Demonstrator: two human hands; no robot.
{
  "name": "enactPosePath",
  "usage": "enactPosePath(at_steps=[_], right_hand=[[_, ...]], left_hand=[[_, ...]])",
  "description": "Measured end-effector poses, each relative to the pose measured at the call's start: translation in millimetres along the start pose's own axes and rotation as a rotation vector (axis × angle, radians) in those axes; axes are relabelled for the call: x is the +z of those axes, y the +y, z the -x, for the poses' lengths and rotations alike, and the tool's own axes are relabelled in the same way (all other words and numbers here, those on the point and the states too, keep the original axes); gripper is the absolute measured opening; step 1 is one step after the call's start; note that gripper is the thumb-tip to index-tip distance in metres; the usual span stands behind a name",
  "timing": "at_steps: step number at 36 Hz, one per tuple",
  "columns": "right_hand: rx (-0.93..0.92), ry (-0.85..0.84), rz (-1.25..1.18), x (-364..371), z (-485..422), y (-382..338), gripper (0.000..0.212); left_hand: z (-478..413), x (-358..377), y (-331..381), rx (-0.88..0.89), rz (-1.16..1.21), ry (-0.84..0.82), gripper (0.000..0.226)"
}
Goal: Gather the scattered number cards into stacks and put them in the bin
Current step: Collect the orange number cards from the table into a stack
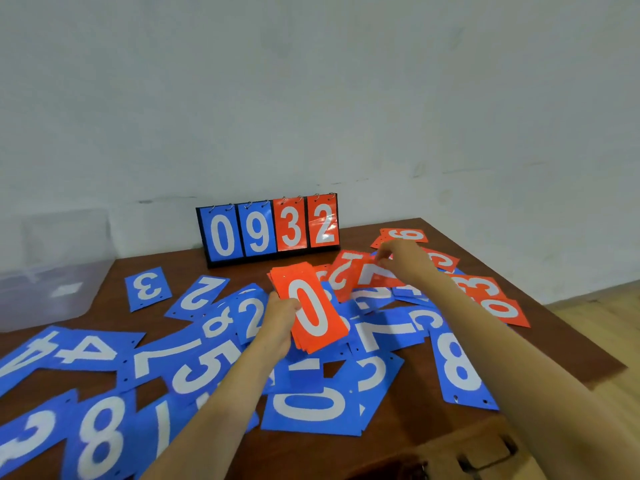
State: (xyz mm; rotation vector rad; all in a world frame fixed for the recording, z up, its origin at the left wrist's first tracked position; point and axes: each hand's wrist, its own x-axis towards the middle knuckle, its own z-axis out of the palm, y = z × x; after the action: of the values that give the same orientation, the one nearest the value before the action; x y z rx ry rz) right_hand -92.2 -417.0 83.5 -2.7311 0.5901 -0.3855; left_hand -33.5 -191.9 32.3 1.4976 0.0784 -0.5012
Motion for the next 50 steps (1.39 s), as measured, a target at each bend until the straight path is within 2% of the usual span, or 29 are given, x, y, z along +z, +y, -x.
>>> enactPosePath(at_steps=[4, 8, 16, 19, 24, 28, 30, 34, 41, 46, 50], right_hand=[[-0.053, 0.205, -0.014, -16, 11, -16, 0.018], [-0.061, 0.263, -0.204, -31, 25, -39, 0.019], [-0.045, 0.040, -0.558, -30, 52, -75, 0.012], [-0.018, -0.047, -0.610, -21, 58, -84, 0.013], [0.003, -0.130, -0.532, 3, 62, -94, 0.011], [0.019, -0.160, -0.533, 23, 65, -97, 0.022], [0.025, -0.177, -0.565, 31, 65, -97, 0.026], [0.057, -0.158, -0.531, 45, 58, -93, 0.028], [0.141, -0.130, -0.435, 62, 34, -63, 0.021], [0.259, -0.278, -0.222, 74, 7, -40, 0.047], [0.207, -0.341, 0.024, 88, -16, -34, 0.051]], left_hand=[[12, -7, 5, 0.016, 0.031, -0.020, 0.046], [23, -12, 11, 0.024, 0.050, -0.031, 0.047], [39, -25, 14, 0.077, 0.091, -0.078, 0.040], [43, -30, 14, 0.073, 0.126, -0.095, 0.039], [47, -36, 12, 0.073, 0.149, -0.150, 0.046], [43, -37, 11, 0.111, 0.071, -0.073, 0.077], [42, -35, 10, 0.149, 0.022, -0.068, 0.084], [34, -32, 8, 0.182, -0.097, -0.046, 0.074], [12, -27, 3, 0.220, -0.157, -0.043, 0.053], [-9, -26, 1, 0.196, -0.228, -0.077, 0.051], [-24, -26, -1, 0.183, -0.225, -0.063, 0.049]])
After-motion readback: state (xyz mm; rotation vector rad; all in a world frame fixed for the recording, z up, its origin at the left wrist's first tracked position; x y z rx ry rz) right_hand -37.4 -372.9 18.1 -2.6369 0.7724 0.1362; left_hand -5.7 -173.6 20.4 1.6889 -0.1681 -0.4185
